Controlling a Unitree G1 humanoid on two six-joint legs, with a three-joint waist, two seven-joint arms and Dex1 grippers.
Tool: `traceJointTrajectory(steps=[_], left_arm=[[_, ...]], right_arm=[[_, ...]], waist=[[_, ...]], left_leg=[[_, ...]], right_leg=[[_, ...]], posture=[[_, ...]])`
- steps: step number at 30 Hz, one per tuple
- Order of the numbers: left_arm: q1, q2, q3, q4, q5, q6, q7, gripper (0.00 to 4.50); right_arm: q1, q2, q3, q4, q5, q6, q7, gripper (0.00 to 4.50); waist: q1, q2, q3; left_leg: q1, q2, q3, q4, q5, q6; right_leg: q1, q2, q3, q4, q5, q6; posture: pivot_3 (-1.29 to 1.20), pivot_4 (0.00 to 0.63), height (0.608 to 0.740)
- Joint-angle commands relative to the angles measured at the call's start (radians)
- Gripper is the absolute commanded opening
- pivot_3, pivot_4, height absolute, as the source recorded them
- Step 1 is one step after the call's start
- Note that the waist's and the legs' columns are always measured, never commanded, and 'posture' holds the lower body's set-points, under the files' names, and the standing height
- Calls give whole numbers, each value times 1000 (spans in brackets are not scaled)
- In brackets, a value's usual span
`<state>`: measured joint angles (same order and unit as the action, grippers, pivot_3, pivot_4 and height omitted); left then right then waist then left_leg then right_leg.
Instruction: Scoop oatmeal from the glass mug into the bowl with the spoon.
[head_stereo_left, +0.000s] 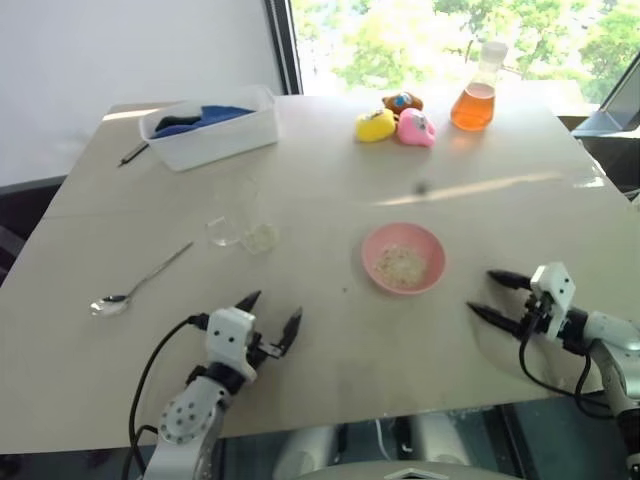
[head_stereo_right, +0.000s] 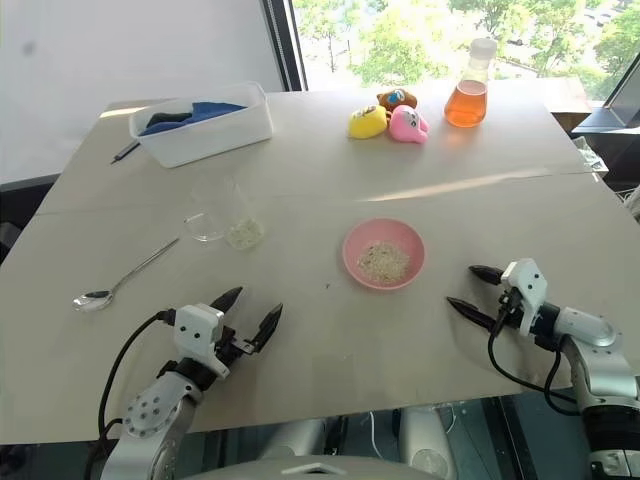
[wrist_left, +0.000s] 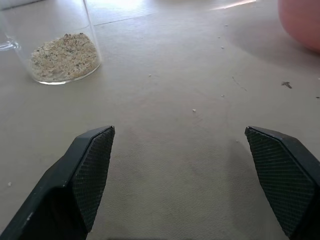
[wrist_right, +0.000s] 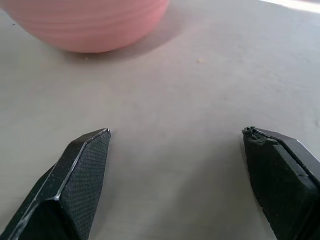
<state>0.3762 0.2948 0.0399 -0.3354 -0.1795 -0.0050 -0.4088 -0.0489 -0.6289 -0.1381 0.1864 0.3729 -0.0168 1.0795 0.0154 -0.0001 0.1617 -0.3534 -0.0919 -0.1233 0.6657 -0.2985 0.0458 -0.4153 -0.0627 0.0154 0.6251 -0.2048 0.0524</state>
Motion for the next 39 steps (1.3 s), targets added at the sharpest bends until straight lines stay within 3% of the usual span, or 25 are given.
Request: traceJointTrajectory(steps=[1, 8, 14, 20, 27, 33, 39], left_arm=[[-1, 1, 25, -29, -15, 7, 11, 4416], [-21, 61, 224, -136, -98, 140, 62, 4416], [-101, 172, 392, -40, -161, 215, 43, 4416], [-145, 324, 435, 59, -113, 330, 9, 4416], [-134, 475, 525, 123, -130, 449, -77, 4416], [-175, 574, 520, 314, -122, 450, -200, 4416], [-319, 651, 350, 691, -37, 335, -364, 4416]], right_arm=[[-2, -6, -4, -73, 32, 18, 18, 4268], [-44, -97, 16, -396, 131, 234, 28, 4268], [-147, -117, 48, -581, 259, 436, -12, 4268], [-275, -88, 91, -630, 318, 536, -49, 4268], [-283, -87, 117, -628, 312, 541, -35, 4268], [-290, -85, 129, -631, 311, 542, -31, 4268], [-305, -79, 140, -622, 299, 533, -32, 4268]], waist=[[0, 1, 1], [-1, 1, 4], [5, -1, 5], [1, -4, 7], [0, -5, 7], [-1, -5, 7], [3, -1, 6]], left_leg=[[0, 0, 0, 0, 0, 0], [-9, 1, 0, 2, 2, -3], [-11, 0, 0, 2, 2, -4], [-12, 0, 0, 2, 3, -4], [-17, 0, 0, 1, 5, -1], [-17, 0, 0, 0, 5, -1], [-16, 0, 0, 0, 5, -1]], right_leg=[[0, 0, 0, 0, 0, 0], [-10, 1, -1, 2, 3, -3], [-10, 0, -1, 0, 3, -4], [-12, 1, -1, 0, 3, -4], [-17, 0, 0, 0, 3, -5], [-18, 0, 0, 1, 3, -5], [-17, 0, -1, 2, 3, -5]], posture=[[0, 150, 740], [0, 150, 740], [0, 150, 740], [0, 150, 740], [0, 150, 740], [0, 150, 740], [0, 150, 740]])
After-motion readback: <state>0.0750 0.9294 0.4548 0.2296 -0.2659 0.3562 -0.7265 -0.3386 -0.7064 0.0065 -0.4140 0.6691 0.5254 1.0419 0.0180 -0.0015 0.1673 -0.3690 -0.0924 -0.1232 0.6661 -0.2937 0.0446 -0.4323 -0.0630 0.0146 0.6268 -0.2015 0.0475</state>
